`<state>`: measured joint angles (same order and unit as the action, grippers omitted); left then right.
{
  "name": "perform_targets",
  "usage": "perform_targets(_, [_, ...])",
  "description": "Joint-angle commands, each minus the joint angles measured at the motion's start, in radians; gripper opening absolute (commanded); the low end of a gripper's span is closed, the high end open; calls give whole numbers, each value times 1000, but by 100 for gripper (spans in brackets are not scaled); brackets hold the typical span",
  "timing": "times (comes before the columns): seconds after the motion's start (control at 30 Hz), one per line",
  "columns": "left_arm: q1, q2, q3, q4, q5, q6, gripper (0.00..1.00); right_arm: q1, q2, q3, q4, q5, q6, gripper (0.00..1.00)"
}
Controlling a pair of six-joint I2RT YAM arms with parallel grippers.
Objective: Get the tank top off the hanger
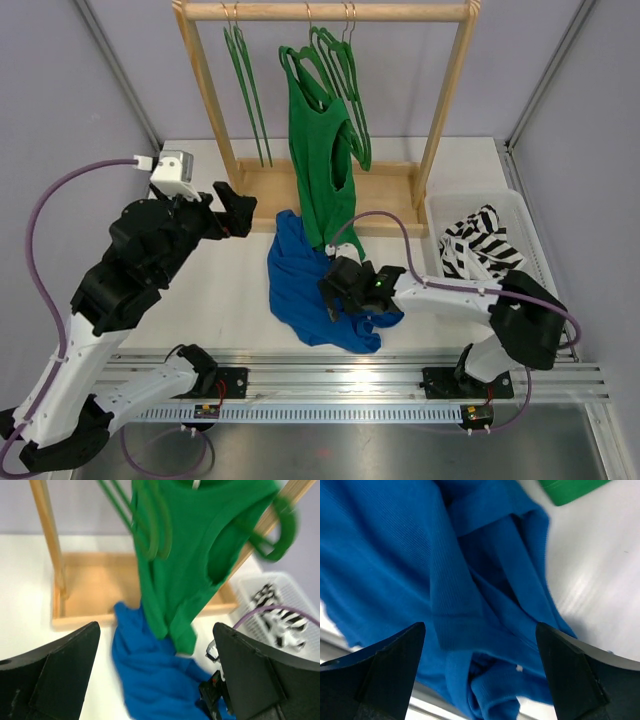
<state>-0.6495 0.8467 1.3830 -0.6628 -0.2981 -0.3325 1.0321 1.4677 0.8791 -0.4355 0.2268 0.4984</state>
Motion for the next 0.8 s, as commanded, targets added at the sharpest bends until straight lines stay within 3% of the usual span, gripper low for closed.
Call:
perform_targets(0.0, [-6, -38, -58, -73, -24, 13, 99, 62, 110, 78, 49, 147, -23, 99])
perform_targets(0.1, [-6, -60, -116, -127, -78, 35, 99, 85, 222, 121, 43, 184, -32, 97])
perform_targets(0.17, [-6, -103, -182, -127, -127, 43, 99, 97, 279, 129, 46, 198, -35, 88])
perform_targets(0.2, [-6, -119, -208, -121, -166, 49, 99, 108, 290, 133, 52, 200, -35, 59])
perform_targets(0.27, [-6, -188, -287, -85, -208, 62, 99, 129, 284, 135, 57, 216, -35, 37])
perform_targets(0.3, [-6, -216, -309, -72, -255, 66, 99, 147, 272, 136, 58, 224, -46, 20])
perform_targets(0.37, [-4, -285, -353, -25, -308, 72, 99, 163, 222, 144, 52, 246, -50, 0])
perform_targets(0.5, [-4, -369, -421, 9, -442, 69, 99, 186, 54, 176, 8, 255, -60, 0])
perform_targets(0.77, [-4, -465, -484, 55, -478, 90, 99, 184, -334, 349, -149, 342, -130, 0])
